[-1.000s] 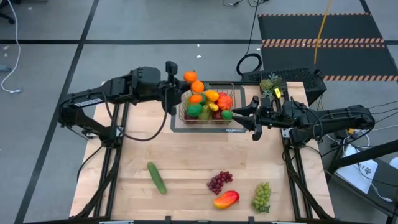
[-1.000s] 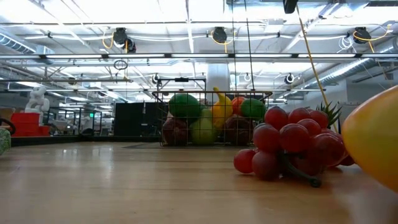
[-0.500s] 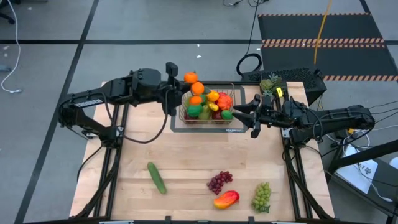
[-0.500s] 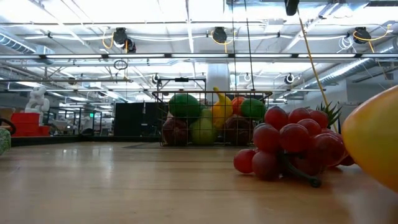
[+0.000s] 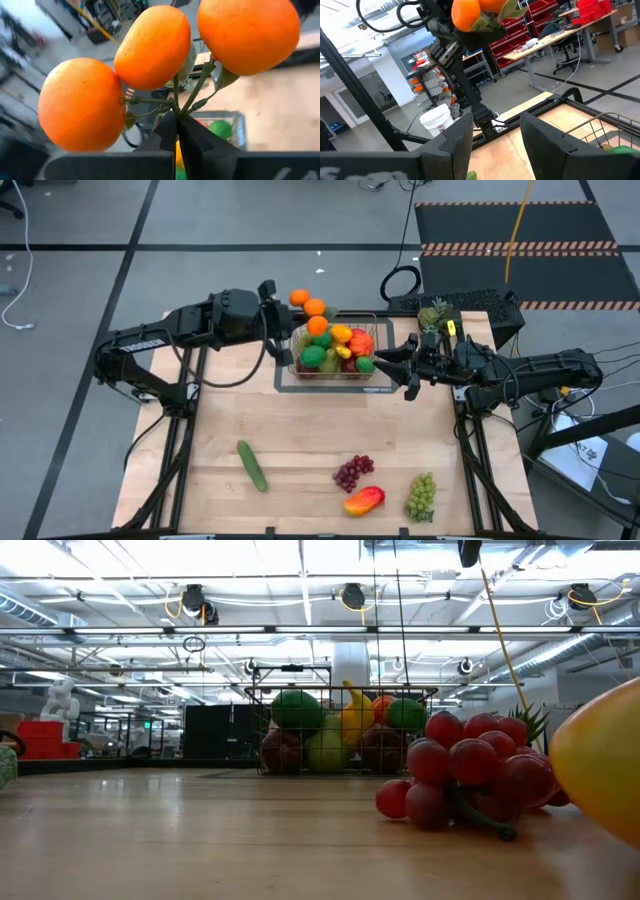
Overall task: Build produce basket
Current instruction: Put the orange tangerines into the brown wire basket
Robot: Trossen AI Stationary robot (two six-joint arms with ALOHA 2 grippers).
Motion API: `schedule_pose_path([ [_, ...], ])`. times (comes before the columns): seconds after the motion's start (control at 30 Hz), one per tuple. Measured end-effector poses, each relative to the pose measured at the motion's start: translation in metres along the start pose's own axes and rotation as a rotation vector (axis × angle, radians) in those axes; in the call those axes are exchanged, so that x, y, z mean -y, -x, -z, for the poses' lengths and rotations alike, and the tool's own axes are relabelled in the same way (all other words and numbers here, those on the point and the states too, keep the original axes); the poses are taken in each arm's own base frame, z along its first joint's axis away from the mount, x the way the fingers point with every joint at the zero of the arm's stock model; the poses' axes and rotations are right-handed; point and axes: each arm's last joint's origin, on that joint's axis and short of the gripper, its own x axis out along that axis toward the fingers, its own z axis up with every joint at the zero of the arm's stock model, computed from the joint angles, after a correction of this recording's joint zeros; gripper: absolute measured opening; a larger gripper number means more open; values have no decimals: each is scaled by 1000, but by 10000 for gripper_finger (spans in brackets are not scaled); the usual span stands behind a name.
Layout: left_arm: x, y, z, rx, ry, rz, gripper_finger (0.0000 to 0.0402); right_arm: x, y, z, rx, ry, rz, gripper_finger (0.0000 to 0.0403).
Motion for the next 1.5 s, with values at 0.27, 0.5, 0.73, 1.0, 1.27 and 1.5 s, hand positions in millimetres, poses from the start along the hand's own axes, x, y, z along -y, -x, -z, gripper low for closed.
schedule_pose_path([
  [0.27,1,0,0,0,339,6,13,0,0,0,0,-47,-1,157],
  [0.5,8,2,-2,1,603,29,14,-1,0,0,-3,-94,-8,157],
  [0.73,19,-5,-3,-25,918,49,5,-3,3,-1,-30,-92,-84,157],
  [1.0,39,-20,-2,-84,1193,69,16,-5,12,-8,-20,-97,-148,157],
  [1.27,61,-36,-7,-76,1310,117,16,-5,26,-16,12,-3,-159,157],
  [1.5,74,-57,-20,91,1228,184,5,0,40,-16,-40,38,-133,157],
])
